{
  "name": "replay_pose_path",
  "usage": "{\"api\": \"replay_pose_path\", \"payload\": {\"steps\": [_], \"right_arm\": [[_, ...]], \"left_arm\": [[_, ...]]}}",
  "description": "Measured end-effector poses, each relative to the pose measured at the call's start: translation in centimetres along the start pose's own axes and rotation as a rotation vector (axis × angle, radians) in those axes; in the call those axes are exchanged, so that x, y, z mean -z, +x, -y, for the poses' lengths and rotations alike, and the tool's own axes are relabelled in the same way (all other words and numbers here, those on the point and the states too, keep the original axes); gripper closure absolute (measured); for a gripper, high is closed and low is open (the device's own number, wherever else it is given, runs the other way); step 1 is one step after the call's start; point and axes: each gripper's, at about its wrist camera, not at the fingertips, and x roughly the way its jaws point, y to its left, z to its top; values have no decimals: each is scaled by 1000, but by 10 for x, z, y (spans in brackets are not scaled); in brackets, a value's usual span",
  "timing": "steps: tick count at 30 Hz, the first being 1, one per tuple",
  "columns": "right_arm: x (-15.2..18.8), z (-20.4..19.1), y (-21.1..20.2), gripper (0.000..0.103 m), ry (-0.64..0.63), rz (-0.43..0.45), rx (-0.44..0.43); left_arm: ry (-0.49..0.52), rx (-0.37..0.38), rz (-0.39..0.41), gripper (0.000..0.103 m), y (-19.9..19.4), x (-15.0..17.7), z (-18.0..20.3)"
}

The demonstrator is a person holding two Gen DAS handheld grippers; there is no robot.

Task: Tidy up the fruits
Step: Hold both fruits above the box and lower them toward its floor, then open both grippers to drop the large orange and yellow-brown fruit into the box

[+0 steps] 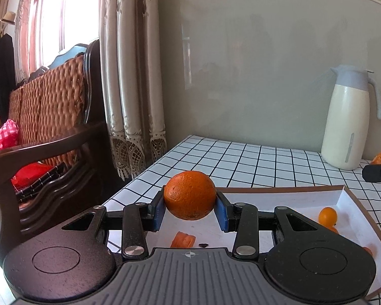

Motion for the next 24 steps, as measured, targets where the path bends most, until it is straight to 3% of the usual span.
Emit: {"api": "replay_pose_path", "payload": {"steps": [24], "right_arm": [[-5, 15, 56, 76, 29, -106, -39]], "left_arm": [[0, -20, -112, 61, 57, -10, 2]]}}
